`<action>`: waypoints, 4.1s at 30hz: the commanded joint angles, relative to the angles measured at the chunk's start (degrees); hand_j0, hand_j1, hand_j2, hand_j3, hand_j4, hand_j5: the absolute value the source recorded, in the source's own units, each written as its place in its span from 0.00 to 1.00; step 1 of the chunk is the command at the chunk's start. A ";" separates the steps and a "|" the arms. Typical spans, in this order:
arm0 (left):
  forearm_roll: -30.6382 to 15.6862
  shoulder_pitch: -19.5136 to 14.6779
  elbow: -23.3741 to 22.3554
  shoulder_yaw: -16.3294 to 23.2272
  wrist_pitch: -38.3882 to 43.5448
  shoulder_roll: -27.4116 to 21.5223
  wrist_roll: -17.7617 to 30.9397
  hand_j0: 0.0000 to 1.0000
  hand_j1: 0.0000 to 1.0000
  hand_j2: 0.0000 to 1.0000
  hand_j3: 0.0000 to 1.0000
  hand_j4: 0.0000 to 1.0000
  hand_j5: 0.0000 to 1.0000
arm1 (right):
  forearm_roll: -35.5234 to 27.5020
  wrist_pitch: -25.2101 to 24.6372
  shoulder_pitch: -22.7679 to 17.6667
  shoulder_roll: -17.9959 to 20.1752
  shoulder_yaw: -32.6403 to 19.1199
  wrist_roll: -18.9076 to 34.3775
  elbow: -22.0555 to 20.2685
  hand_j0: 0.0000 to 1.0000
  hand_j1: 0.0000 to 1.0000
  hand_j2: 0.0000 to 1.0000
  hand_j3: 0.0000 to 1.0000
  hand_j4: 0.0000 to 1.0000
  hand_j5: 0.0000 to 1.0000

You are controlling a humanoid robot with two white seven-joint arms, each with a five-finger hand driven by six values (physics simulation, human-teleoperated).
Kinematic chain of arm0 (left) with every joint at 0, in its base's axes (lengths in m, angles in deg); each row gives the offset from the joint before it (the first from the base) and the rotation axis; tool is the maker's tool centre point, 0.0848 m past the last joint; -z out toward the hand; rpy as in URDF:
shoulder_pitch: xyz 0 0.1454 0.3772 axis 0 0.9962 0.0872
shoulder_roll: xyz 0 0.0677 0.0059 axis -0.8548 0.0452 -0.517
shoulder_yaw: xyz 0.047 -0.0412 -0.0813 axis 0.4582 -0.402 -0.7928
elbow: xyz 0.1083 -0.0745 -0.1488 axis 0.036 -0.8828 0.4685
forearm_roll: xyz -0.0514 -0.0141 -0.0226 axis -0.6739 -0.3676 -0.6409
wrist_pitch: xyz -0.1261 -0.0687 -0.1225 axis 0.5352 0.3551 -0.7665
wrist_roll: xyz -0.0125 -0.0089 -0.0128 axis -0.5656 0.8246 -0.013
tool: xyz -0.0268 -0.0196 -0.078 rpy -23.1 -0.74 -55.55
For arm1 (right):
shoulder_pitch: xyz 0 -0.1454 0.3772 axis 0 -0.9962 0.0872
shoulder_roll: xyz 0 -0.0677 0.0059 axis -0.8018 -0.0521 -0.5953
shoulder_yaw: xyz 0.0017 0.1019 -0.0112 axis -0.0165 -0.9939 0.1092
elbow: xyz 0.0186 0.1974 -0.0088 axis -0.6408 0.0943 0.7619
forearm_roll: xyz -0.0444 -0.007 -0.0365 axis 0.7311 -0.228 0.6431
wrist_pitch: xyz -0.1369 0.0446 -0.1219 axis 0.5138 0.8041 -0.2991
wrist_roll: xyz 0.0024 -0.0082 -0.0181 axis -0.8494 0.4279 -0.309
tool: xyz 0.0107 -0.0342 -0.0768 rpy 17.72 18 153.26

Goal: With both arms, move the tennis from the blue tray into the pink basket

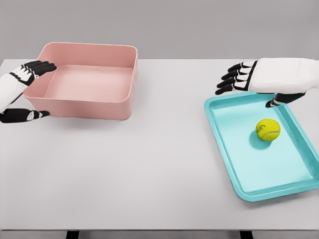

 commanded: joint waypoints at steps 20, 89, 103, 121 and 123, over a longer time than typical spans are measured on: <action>-0.20 0.44 -0.08 -0.20 -0.01 -0.28 -0.06 1.00 1.00 1.00 1.00 1.00 1.00 | -20.33 -19.60 -5.36 3.23 7.08 -0.02 16.64 1.00 1.00 1.00 1.00 1.00 1.00; -39.22 14.68 3.70 14.30 -0.01 -9.60 -0.24 1.00 1.00 1.00 1.00 1.00 1.00 | -13.03 -17.23 -5.10 -5.83 17.80 -0.02 27.10 0.50 0.50 0.50 0.50 0.50 0.50; -38.43 14.77 3.53 14.47 -0.01 -8.11 -0.15 1.00 1.00 1.00 1.00 1.00 1.00 | -13.56 -8.09 -5.01 -8.54 9.45 -0.02 17.26 0.38 0.38 0.38 0.38 0.38 0.38; -38.08 14.85 3.61 14.39 -0.01 -8.02 -0.15 1.00 1.00 1.00 1.00 1.00 1.00 | -5.39 -13.01 -5.98 -38.78 13.41 -0.02 15.49 0.39 0.39 0.39 0.39 0.39 0.39; -38.08 14.85 3.61 14.39 -0.01 -8.02 -0.15 1.00 1.00 1.00 1.00 1.00 1.00 | -3.80 -15.47 -6.24 -40.89 13.06 -0.02 16.20 0.40 0.40 0.40 0.40 0.40 0.40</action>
